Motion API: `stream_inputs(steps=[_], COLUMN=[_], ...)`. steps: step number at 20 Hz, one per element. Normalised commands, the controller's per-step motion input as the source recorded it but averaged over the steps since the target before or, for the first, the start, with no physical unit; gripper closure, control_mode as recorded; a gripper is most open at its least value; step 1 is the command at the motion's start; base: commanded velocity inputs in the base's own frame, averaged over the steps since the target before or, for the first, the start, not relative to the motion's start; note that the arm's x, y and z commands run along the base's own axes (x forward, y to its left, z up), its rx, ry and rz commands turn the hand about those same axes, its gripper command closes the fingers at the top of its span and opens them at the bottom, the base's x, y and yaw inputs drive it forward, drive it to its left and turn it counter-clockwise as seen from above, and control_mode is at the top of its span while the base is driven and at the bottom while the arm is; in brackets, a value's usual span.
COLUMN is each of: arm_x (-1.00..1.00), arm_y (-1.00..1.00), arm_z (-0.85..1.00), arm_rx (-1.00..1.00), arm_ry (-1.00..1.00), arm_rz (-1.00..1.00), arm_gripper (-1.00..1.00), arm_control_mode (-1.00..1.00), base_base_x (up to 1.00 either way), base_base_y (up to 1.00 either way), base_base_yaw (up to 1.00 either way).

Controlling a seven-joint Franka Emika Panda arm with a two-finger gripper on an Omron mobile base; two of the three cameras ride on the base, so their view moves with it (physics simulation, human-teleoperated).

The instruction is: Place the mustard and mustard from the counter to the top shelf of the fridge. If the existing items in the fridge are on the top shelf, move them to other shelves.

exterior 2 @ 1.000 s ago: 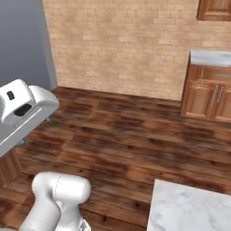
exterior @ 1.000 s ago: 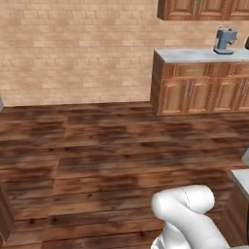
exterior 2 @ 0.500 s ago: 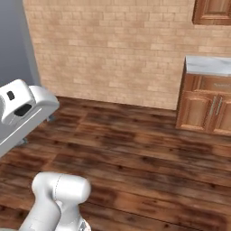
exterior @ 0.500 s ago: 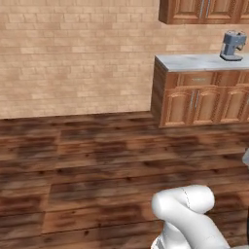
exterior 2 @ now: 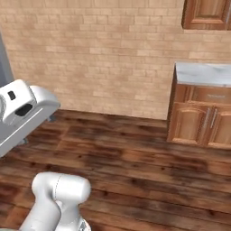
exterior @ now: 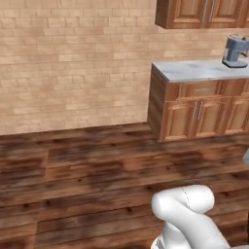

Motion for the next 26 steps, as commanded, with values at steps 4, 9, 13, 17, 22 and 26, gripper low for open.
stream_inputs(steps=[4,9,13,17,22,26], arm_x=[0.0,0.0,0.0,0.0,0.0,0.0], arm_y=[0.0,0.0,0.0,0.0,0.0,0.0], arm_z=[0.0,0.0,0.0,0.0,0.0,0.0], arm_rx=[0.0,0.0,0.0,0.0,0.0,0.0], arm_ry=[0.0,0.0,0.0,0.0,0.0,0.0], arm_rz=[0.0,0.0,0.0,0.0,0.0,0.0], arm_gripper=[-1.0,-1.0,-1.0,-1.0,-1.0,-1.0], arm_control_mode=[1.0,1.0,1.0,1.0,1.0,1.0], base_base_x=[0.7,0.0,0.0,0.0,0.09,0.38], base_base_y=[-0.04,0.0,0.0,0.0,0.0,0.0], base_base_yaw=[-0.59,-0.97,-0.99,-0.98,-0.85,-0.72])
